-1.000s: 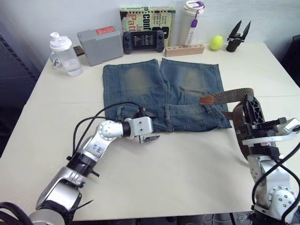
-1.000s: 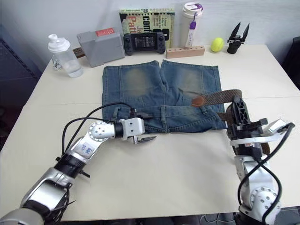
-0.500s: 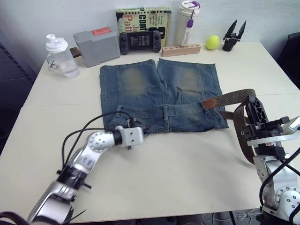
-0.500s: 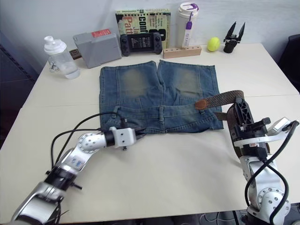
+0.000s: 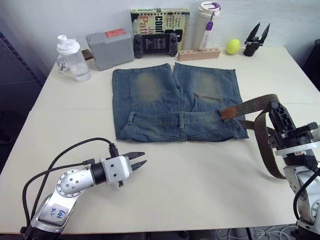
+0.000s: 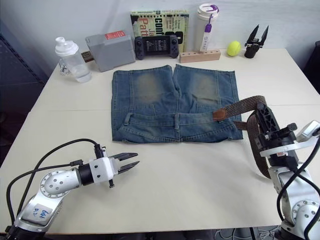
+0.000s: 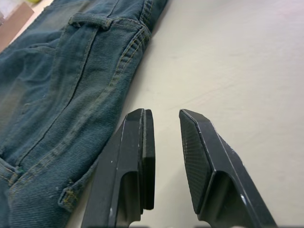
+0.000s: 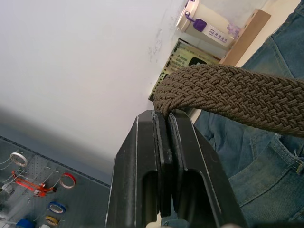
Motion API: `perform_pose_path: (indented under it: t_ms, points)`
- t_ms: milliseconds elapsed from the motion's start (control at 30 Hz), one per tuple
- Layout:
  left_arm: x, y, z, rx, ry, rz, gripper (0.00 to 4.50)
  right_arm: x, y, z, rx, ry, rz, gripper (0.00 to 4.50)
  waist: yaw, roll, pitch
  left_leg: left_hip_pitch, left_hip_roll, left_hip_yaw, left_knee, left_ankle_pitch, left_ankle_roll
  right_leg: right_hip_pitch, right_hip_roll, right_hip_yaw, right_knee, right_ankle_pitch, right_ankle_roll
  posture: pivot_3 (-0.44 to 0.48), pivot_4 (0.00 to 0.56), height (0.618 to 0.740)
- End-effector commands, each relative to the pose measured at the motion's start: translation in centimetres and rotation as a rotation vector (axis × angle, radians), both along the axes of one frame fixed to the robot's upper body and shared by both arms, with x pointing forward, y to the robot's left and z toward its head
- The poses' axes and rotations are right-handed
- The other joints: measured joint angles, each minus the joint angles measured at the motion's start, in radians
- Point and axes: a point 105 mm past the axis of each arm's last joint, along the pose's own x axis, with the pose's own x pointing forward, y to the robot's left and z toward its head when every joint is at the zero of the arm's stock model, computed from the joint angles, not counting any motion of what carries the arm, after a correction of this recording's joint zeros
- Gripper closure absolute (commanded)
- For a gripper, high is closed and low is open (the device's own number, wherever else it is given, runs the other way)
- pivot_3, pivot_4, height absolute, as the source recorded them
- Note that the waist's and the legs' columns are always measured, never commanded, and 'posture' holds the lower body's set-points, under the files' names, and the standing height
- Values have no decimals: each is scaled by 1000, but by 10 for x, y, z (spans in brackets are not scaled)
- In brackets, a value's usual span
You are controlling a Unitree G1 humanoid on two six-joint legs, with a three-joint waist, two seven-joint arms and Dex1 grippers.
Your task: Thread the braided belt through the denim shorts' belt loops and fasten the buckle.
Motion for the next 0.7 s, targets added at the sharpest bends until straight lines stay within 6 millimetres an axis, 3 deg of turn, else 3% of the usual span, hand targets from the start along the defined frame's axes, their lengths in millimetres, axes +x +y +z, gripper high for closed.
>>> perform_pose_path:
  t_ms: [33,200,267,400,500,700]
  points:
    - [19,-16,10,-40,-42,-50,2482,-3,-1,7,3,-34,7,4500,2,0,0,0,0,0,0,0,0,0,0,0,0,0,0,0,150,722]
    - [51,-30,1,14,-38,-86,535,-5,-2,12,1,-55,9,4500,-4,0,0,0,-4,2,-1,0,0,-1,1,-1,0,0,1,0,150,722]
    - [61,-32,-6,61,-35,-80,169,-7,-2,12,2,-60,5,4500,-5,0,0,0,-4,3,-1,0,0,-1,2,-2,-1,0,0,0,150,722]
    - [90,-34,-17,184,-81,-51,169,-11,-5,11,12,-67,-14,4500,0,0,-1,0,-4,9,0,0,0,0,2,-2,-1,0,0,0,150,722]
    - [100,-36,-20,223,-105,-52,1005,-13,-5,10,21,-75,-23,4500,-2,0,-1,1,-4,9,0,0,0,2,2,-2,-1,0,1,0,150,722]
    - [103,-37,-27,278,-128,-67,3541,-11,-4,8,35,-79,-31,4500,-2,0,-1,1,-3,9,1,0,0,2,1,-2,0,0,1,0,150,722]
